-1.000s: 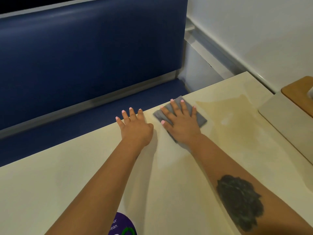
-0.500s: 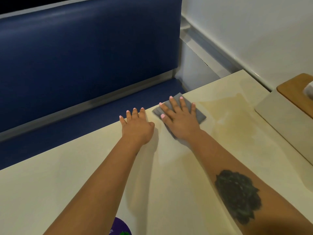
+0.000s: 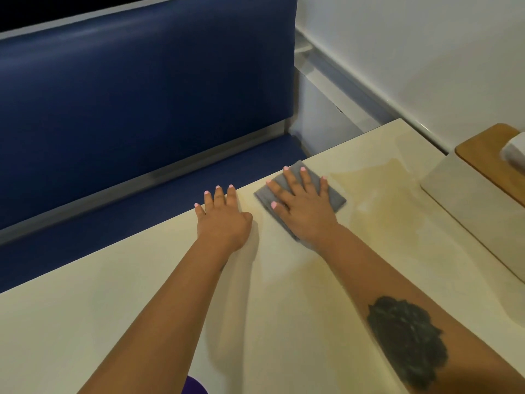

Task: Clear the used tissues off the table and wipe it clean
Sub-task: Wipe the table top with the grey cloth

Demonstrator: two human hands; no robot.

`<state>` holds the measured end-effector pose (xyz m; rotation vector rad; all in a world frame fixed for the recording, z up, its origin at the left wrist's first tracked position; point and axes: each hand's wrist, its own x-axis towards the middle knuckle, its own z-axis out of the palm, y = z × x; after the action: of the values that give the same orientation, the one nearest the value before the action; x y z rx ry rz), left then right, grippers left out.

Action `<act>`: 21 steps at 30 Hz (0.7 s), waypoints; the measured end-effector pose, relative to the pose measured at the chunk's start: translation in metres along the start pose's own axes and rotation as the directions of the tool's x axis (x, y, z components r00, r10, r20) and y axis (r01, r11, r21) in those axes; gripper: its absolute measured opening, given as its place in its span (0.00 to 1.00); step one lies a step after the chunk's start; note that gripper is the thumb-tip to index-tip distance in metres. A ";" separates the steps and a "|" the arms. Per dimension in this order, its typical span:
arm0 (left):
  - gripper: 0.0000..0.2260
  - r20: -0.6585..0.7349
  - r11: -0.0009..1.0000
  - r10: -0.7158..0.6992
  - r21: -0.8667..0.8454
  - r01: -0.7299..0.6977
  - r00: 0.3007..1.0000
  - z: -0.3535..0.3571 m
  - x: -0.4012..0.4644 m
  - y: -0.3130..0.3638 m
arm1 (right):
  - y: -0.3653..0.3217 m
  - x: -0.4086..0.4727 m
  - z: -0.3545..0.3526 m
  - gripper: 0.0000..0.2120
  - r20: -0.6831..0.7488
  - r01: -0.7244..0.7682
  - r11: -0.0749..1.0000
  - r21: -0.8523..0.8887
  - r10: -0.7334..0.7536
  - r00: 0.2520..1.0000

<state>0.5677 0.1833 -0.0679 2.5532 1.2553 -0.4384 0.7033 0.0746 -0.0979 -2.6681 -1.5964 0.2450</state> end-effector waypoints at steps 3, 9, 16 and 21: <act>0.27 -0.011 1.000 0.006 0.013 -0.006 1.000 0.002 0.000 -0.002 | 0.021 -0.024 0.002 0.31 0.027 0.079 0.997 -0.005 -0.079 0.997; 0.27 -0.006 1.000 -0.026 0.015 0.026 1.000 0.000 0.000 0.002 | 0.042 0.005 -0.007 0.27 0.019 -0.111 0.994 0.003 0.111 0.994; 0.27 -0.021 0.996 -0.084 0.018 0.085 0.996 -0.001 0.002 0.010 | 0.019 -0.007 -0.003 0.29 0.016 0.020 1.000 -0.022 -0.019 1.000; 0.26 -0.049 0.991 -0.127 0.025 0.129 0.991 -0.001 0.003 0.018 | 0.063 -0.015 -0.005 0.30 0.018 -0.064 0.998 0.000 0.064 0.998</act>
<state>0.5841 0.1756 -0.0661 2.5297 1.4459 -0.4268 0.7520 0.0322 -0.0975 -2.7271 -1.5170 0.2725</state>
